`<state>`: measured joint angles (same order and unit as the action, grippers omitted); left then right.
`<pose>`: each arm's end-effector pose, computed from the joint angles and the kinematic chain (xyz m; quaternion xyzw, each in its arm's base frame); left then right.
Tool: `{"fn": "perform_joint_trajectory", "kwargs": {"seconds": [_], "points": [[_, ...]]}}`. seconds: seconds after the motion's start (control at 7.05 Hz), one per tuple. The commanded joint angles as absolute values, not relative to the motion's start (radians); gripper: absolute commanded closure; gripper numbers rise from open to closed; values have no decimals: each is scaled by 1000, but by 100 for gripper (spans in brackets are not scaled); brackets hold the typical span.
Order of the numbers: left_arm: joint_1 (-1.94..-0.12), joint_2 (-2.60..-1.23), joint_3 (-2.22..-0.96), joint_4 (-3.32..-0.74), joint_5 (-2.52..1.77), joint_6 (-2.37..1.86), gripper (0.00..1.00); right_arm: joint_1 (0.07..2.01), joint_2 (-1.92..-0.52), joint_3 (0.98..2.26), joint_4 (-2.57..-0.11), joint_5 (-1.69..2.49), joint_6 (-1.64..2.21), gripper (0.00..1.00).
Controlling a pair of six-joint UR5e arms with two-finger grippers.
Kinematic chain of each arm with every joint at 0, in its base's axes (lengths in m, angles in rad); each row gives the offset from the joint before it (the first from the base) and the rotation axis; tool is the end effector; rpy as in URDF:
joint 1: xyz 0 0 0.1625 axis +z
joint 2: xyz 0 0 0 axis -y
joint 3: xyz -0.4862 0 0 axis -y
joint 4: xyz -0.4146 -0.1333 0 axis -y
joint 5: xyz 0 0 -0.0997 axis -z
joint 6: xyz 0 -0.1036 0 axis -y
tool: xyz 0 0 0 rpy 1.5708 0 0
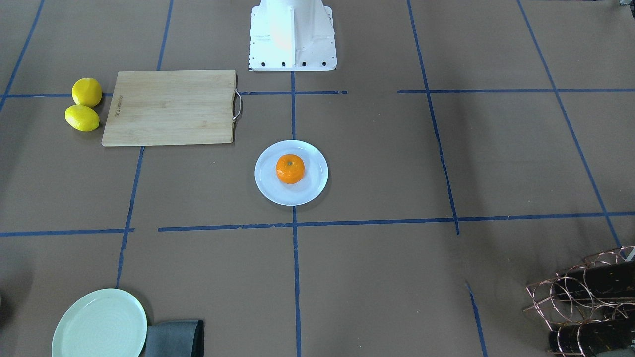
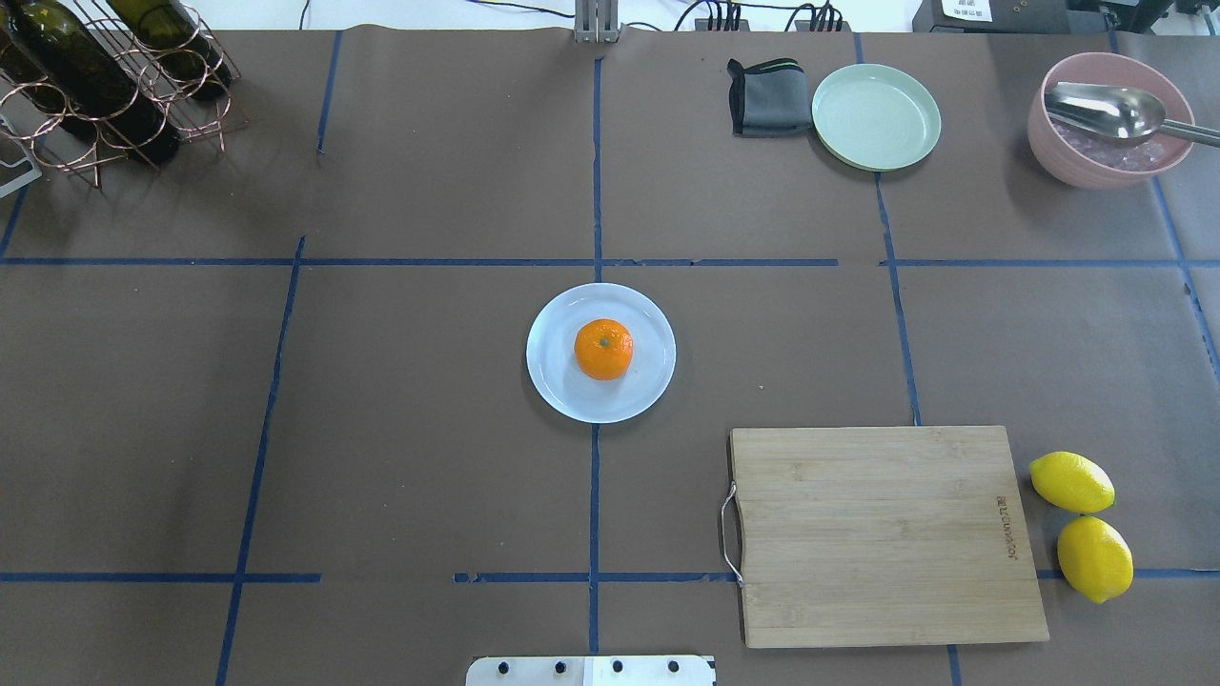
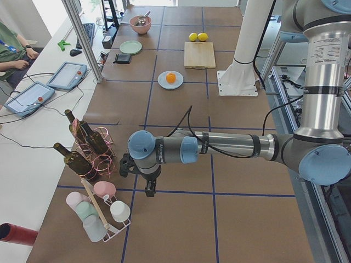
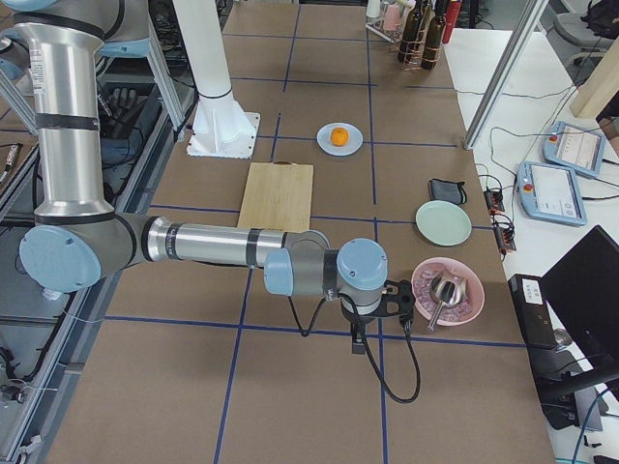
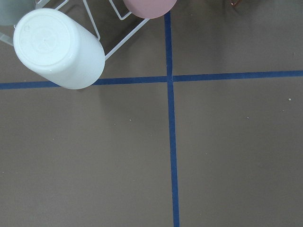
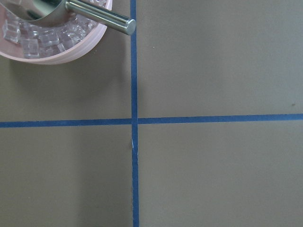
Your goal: Pick orange to plate
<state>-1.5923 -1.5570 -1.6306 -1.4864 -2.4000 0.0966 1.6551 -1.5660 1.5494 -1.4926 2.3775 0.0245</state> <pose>-0.0677 -0.5031 0.7033 0.0062 0.4031 0.0266 0.9148 0.1021 -0.5140 0.7210 0.0400 -0.3913 0.0379 0.9186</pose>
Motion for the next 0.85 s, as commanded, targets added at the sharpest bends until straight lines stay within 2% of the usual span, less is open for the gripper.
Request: {"fn": "perform_joint_trajectory", "kwargs": {"seconds": [0.0, 0.71], "points": [[-1592, -1559, -1632, -1486, -2401, 97, 0, 1655, -1566, 1549, -1493, 2378, 25, 0], [-1594, -1559, -1637, -1486, -2401, 97, 0, 1655, -1566, 1551, -1486, 2385, 25, 0]]}}
